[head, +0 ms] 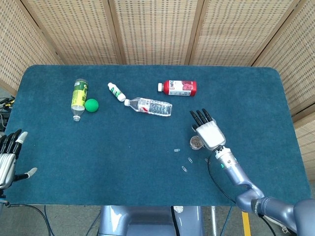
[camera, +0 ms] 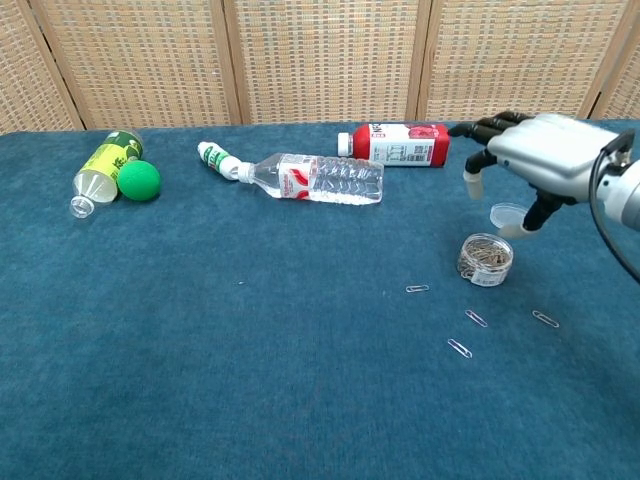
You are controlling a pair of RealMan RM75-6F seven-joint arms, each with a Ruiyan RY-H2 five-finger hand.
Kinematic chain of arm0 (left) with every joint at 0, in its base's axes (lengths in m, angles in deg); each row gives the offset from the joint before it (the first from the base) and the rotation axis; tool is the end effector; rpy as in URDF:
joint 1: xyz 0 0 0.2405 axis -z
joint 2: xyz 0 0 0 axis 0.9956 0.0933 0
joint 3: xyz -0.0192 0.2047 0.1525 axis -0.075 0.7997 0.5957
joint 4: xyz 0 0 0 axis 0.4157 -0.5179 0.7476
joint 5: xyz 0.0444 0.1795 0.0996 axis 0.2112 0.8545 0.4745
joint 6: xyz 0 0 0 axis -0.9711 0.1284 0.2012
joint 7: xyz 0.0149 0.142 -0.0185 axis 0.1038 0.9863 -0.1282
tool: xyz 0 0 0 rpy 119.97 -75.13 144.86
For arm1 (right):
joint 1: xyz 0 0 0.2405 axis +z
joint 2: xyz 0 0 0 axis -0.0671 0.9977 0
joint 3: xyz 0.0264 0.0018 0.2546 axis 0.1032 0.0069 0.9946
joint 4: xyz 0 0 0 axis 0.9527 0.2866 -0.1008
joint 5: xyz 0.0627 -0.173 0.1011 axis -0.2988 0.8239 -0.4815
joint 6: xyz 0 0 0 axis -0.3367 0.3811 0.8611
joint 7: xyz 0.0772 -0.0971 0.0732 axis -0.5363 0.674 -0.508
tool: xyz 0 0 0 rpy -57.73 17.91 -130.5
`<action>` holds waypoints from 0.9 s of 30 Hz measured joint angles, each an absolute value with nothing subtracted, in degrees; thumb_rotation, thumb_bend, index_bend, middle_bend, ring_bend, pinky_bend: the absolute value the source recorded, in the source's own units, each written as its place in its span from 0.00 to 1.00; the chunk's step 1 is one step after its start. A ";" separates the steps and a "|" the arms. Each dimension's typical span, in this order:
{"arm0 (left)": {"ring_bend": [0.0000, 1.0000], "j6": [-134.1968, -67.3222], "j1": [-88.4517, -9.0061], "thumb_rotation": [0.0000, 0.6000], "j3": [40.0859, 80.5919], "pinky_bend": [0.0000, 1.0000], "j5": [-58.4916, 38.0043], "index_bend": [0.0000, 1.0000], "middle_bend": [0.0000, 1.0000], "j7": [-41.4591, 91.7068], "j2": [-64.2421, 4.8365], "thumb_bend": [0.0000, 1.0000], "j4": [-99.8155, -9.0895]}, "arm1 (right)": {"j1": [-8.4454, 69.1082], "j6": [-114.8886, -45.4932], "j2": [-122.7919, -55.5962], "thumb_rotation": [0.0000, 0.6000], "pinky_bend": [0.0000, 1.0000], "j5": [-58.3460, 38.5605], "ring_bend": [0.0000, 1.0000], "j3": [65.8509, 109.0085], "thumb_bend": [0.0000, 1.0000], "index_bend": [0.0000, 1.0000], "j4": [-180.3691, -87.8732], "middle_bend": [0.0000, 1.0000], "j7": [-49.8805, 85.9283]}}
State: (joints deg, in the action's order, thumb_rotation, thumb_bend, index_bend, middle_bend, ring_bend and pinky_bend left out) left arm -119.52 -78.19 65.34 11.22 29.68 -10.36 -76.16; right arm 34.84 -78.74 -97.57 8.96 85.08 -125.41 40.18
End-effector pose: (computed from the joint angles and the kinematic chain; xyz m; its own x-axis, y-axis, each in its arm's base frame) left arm -0.3085 0.1901 0.1567 0.4428 0.0258 0.8963 0.8962 0.0182 -0.4432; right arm -0.1975 -0.3617 0.0051 0.6971 0.0633 0.7142 -0.6312 -0.4182 0.6532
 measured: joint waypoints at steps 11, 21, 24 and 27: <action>0.00 -120.62 -78.61 1.00 65.95 0.00 12.83 0.00 0.00 30.03 -10.26 0.00 -76.84 | 31.99 -80.73 -89.34 1.00 0.04 8.25 0.00 85.20 0.00 0.44 -140.19 0.00 36.70; 0.00 -121.21 -78.91 1.00 66.27 0.00 13.72 0.00 0.00 29.76 -10.03 0.00 -77.15 | 31.19 -75.99 -85.93 1.00 0.04 13.13 0.00 79.07 0.03 0.44 -148.56 0.00 34.57; 0.00 -121.11 -78.90 1.00 66.18 0.00 13.51 0.00 0.00 29.59 -10.03 0.00 -77.00 | 32.51 -73.92 -87.84 1.00 0.04 13.68 0.00 78.89 0.14 0.44 -147.74 0.00 35.31; 0.00 -120.88 -78.81 1.00 66.06 0.00 13.27 0.00 0.00 29.47 -9.98 0.00 -76.95 | 33.87 -71.73 -90.03 1.00 0.04 13.40 0.00 79.08 0.36 0.44 -146.65 0.00 36.99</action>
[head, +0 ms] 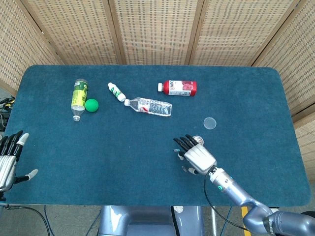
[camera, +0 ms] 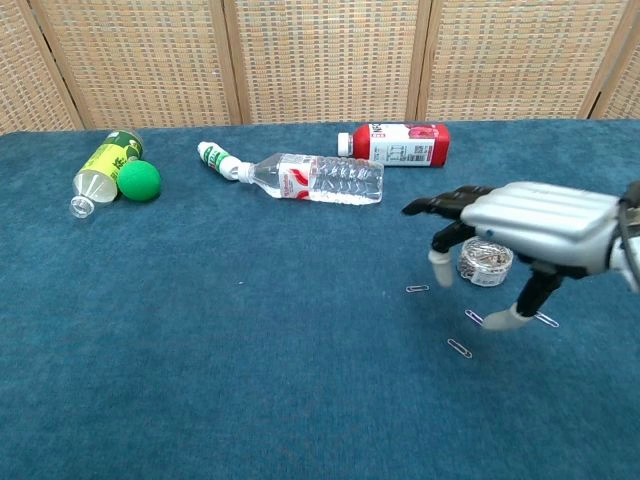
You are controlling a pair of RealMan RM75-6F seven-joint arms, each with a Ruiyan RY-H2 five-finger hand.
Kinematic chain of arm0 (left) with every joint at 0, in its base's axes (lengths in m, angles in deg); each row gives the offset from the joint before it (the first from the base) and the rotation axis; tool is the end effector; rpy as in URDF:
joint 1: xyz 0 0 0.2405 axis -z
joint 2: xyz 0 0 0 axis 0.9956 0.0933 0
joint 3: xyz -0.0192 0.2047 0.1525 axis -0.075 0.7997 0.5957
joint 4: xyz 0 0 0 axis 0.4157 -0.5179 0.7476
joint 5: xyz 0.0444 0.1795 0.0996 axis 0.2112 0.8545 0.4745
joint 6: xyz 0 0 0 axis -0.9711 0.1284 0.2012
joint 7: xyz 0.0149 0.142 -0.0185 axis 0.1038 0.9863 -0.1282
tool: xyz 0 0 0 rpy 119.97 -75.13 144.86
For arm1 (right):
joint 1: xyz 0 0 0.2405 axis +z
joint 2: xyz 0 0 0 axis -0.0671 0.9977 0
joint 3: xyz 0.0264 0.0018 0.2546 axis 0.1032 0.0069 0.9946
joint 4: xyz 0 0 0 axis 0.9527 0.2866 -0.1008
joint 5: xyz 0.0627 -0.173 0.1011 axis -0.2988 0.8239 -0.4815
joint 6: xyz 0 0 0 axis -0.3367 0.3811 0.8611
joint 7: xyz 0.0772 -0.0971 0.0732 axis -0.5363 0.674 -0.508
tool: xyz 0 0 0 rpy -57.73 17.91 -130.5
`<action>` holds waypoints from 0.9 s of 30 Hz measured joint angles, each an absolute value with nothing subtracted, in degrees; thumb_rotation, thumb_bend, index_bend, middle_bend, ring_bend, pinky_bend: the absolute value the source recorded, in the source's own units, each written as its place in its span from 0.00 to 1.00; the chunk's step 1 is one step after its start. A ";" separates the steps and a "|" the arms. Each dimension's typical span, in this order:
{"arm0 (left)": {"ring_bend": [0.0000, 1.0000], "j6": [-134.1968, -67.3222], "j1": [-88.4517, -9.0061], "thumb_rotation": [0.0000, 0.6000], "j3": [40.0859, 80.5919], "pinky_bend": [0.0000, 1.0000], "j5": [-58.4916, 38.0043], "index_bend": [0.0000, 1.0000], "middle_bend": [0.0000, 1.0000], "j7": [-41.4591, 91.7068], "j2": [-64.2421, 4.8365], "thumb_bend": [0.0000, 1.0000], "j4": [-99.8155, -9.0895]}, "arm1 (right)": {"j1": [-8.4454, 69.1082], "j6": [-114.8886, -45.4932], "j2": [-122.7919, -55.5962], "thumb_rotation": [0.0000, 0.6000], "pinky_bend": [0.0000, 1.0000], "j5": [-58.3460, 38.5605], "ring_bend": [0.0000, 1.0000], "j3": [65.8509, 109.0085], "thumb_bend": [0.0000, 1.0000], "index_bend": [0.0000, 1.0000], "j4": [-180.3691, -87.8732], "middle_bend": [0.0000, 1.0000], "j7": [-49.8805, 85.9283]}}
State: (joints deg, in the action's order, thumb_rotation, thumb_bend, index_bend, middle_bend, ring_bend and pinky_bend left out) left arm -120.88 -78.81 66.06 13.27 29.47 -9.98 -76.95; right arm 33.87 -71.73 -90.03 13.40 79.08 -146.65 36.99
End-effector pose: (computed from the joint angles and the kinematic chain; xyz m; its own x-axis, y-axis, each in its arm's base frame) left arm -0.3034 0.1840 0.1571 0.4378 0.0171 0.8989 0.8991 -0.0064 -0.4377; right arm -0.1651 -0.2896 -0.0157 0.6311 -0.1862 0.7530 -0.6633 -0.6328 0.3995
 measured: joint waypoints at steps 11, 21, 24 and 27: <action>0.00 -120.03 -78.49 1.00 65.78 0.00 12.48 0.00 0.00 28.84 -9.92 0.00 -76.50 | 35.64 -69.62 -94.69 1.00 0.04 13.14 0.00 78.75 0.76 0.44 -143.72 0.00 43.49; 0.00 -120.01 -78.50 1.00 65.87 0.00 12.59 0.00 0.00 28.96 -9.95 0.00 -76.63 | 35.81 -68.96 -96.28 1.00 0.04 13.87 0.00 76.94 0.81 0.46 -141.43 0.00 48.85; 0.00 -120.00 -78.49 1.00 65.88 0.00 12.59 0.00 0.00 29.04 -9.91 0.00 -76.72 | 35.82 -68.83 -96.43 1.00 0.04 14.00 0.00 76.59 0.81 0.46 -140.93 0.00 49.90; 0.00 -119.95 -78.48 1.00 65.85 0.00 12.52 0.00 0.00 28.94 -9.95 0.00 -76.60 | 35.70 -68.64 -96.34 1.00 0.04 13.91 0.00 76.23 0.81 0.47 -140.41 0.00 50.33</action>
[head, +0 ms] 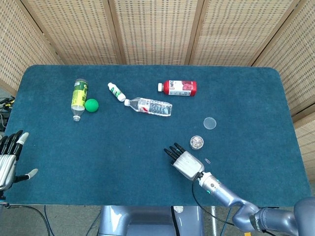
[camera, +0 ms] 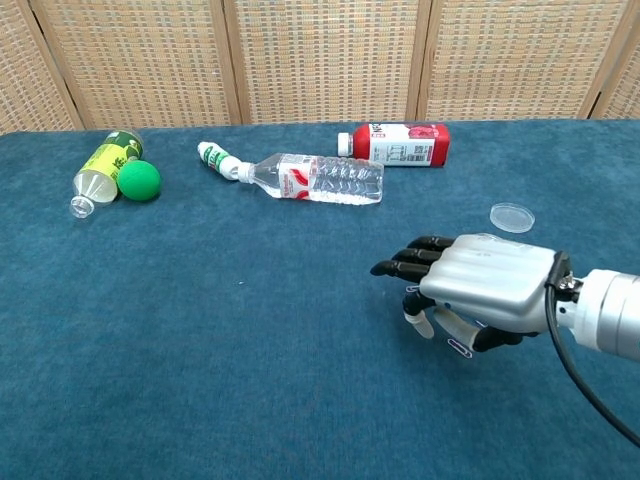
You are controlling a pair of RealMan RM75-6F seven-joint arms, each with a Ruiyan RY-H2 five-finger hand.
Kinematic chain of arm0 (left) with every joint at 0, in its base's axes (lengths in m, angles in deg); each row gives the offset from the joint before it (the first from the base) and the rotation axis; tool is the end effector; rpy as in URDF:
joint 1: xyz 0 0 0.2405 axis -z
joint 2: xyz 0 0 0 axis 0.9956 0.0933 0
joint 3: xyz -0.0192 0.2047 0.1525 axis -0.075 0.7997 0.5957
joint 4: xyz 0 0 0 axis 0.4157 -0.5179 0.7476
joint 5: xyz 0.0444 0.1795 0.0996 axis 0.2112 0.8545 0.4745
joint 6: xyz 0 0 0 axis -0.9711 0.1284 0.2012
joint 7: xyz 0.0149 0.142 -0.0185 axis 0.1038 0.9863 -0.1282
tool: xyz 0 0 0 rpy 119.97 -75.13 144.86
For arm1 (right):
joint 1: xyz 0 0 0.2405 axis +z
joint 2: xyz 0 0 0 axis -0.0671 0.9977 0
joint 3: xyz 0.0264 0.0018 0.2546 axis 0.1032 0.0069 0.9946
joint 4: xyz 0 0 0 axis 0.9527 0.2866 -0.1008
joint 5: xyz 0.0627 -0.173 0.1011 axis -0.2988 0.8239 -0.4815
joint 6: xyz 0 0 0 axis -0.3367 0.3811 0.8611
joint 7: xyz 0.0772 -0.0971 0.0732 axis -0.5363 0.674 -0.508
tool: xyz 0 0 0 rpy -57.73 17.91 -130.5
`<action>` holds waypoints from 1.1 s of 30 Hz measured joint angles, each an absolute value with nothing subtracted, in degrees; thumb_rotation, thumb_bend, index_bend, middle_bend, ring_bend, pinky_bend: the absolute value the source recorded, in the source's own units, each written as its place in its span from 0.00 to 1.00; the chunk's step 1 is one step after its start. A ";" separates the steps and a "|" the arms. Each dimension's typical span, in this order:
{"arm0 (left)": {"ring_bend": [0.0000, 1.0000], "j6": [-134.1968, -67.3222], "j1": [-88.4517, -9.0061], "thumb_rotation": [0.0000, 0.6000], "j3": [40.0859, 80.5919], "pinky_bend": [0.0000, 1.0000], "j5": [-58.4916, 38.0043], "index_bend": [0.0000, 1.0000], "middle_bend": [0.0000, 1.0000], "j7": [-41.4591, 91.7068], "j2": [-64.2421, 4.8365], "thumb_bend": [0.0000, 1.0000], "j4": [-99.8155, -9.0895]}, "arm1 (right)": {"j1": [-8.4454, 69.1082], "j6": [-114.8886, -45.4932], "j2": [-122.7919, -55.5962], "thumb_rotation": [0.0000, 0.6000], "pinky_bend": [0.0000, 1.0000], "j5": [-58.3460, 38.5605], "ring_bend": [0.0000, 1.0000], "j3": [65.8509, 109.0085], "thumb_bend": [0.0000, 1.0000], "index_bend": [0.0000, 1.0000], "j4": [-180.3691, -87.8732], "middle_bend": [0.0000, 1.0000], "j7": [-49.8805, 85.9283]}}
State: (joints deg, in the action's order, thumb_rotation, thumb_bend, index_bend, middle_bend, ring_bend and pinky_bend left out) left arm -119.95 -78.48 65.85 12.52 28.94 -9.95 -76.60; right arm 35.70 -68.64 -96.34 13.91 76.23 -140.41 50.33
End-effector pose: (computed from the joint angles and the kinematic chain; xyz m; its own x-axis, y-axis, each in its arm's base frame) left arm -0.3059 0.1866 0.1569 0.4338 0.0275 0.9006 0.9009 0.0009 -0.4340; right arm -0.1686 -0.2808 -0.0562 0.8064 -0.0640 0.5879 -0.4461 -0.7186 0.5335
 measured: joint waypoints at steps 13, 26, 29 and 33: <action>0.00 -119.96 -78.44 1.00 65.92 0.00 12.63 0.00 0.00 29.36 -10.17 0.00 -76.56 | 34.27 -69.32 -94.67 1.00 0.04 14.56 0.00 74.39 0.81 0.52 -138.52 0.00 49.55; 0.00 -119.93 -78.43 1.00 66.02 0.00 12.63 0.00 0.00 30.14 -10.59 0.00 -76.43 | 32.74 -71.19 -91.07 1.00 0.04 16.64 0.00 72.39 0.64 0.54 -140.78 0.00 49.05; 0.00 -120.08 -78.48 1.00 66.01 0.00 12.67 0.00 0.00 30.20 -10.61 0.00 -76.48 | 32.15 -73.50 -91.04 1.00 0.04 17.42 0.00 72.74 0.31 0.53 -140.88 0.00 48.57; 0.00 -119.99 -78.45 1.00 66.14 0.00 12.85 0.00 0.00 30.33 -10.63 0.00 -76.52 | 30.75 -75.98 -91.00 1.00 0.04 14.97 0.00 74.76 0.19 0.53 -142.97 0.00 43.82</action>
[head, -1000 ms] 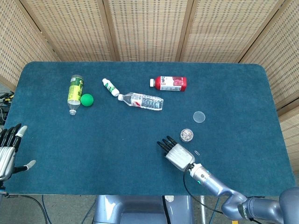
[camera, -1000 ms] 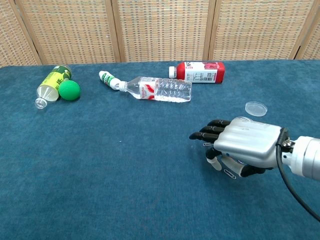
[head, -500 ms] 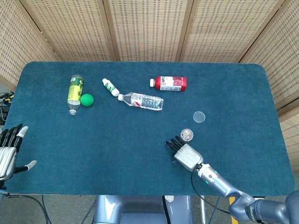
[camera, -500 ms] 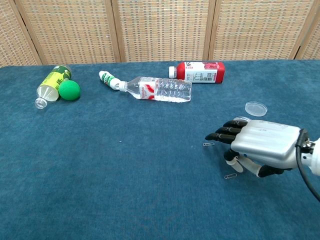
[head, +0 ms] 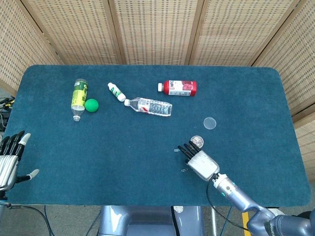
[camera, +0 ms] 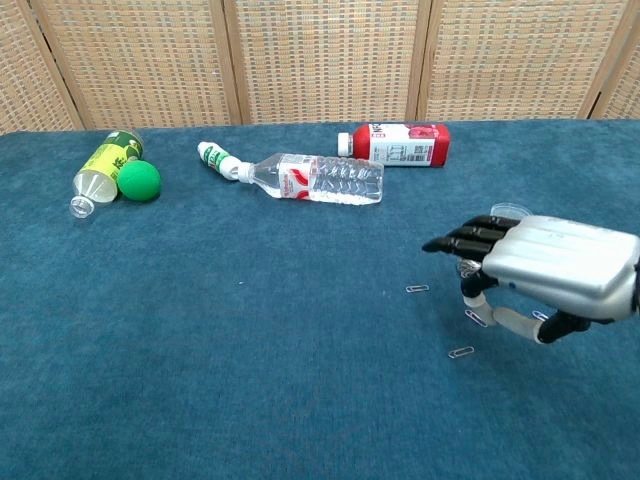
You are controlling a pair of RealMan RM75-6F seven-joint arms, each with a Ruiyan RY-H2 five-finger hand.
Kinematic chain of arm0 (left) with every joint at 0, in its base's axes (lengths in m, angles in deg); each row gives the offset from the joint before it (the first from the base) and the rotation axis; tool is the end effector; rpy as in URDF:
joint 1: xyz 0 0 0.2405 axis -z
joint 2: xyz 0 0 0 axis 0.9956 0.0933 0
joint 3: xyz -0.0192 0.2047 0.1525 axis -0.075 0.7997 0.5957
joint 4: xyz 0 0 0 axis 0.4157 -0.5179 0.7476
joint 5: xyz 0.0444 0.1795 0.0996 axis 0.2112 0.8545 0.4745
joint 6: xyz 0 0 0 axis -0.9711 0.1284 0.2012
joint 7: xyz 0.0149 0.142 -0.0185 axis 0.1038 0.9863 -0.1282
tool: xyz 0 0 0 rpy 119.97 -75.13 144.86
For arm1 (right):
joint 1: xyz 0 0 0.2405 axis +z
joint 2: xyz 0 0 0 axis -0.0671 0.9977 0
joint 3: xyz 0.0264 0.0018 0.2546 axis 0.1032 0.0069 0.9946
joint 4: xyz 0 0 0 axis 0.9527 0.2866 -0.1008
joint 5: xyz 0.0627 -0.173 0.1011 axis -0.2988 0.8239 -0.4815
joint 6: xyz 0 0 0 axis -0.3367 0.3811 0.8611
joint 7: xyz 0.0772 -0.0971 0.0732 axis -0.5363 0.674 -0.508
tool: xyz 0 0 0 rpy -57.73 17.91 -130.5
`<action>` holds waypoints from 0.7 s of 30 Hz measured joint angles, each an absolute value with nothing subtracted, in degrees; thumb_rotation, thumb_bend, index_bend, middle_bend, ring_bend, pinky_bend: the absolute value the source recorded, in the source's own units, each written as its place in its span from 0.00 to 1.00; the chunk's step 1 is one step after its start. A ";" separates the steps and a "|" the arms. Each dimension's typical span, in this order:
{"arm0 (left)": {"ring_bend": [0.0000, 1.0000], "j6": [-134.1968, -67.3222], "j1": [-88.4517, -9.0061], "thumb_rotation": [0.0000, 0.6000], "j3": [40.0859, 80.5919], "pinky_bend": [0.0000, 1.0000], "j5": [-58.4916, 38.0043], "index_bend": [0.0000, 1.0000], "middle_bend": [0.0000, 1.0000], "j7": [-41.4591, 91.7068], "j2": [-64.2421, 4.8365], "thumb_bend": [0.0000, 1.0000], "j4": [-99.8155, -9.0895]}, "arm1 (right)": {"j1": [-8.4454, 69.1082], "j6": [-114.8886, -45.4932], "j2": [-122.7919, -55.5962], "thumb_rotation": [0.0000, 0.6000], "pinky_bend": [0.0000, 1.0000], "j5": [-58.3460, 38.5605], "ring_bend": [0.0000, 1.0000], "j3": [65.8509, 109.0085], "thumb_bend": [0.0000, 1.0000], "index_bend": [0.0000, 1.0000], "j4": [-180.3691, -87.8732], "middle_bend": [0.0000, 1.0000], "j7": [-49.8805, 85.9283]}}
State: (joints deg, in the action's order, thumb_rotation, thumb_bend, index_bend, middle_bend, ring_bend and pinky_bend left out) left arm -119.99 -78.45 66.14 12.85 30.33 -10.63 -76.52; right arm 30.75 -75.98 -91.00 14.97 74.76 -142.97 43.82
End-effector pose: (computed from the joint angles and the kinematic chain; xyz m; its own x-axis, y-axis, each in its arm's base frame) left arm -0.3048 0.1857 0.1523 0.4473 0.0321 0.8938 0.8944 -0.0064 -0.4473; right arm -0.1977 -0.2730 -0.0180 0.7344 -0.1080 0.6700 -0.5739 -0.6258 0.5282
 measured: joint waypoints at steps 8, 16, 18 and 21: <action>0.00 -120.31 -78.57 1.00 66.19 0.00 13.15 0.00 0.00 30.02 -10.47 0.00 -76.66 | 29.67 -72.91 -90.57 1.00 0.04 3.86 0.00 78.75 0.14 0.53 -148.94 0.00 37.83; 0.00 -119.96 -78.47 1.00 66.17 0.00 12.97 0.00 0.00 29.76 -10.35 0.00 -76.62 | 30.25 -70.71 -93.28 1.00 0.04 -1.95 0.00 81.20 0.01 0.49 -150.02 0.00 38.68; 0.00 -119.85 -78.44 1.00 66.14 0.00 12.83 0.00 0.00 29.67 -10.33 0.00 -76.56 | 30.45 -70.50 -93.61 1.00 0.04 -2.77 0.00 81.64 0.00 0.44 -150.09 0.00 38.65; 0.00 -119.83 -78.43 1.00 66.09 0.00 12.78 0.00 0.00 29.56 -10.27 0.00 -76.57 | 30.74 -69.93 -93.40 1.00 0.04 -3.87 0.00 82.13 0.00 0.35 -150.64 0.00 38.26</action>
State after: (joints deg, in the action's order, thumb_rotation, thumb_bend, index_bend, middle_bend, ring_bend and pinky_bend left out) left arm -119.83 -78.43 66.09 12.78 29.56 -10.27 -76.57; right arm 30.74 -69.93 -93.40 -3.87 82.13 -150.64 38.26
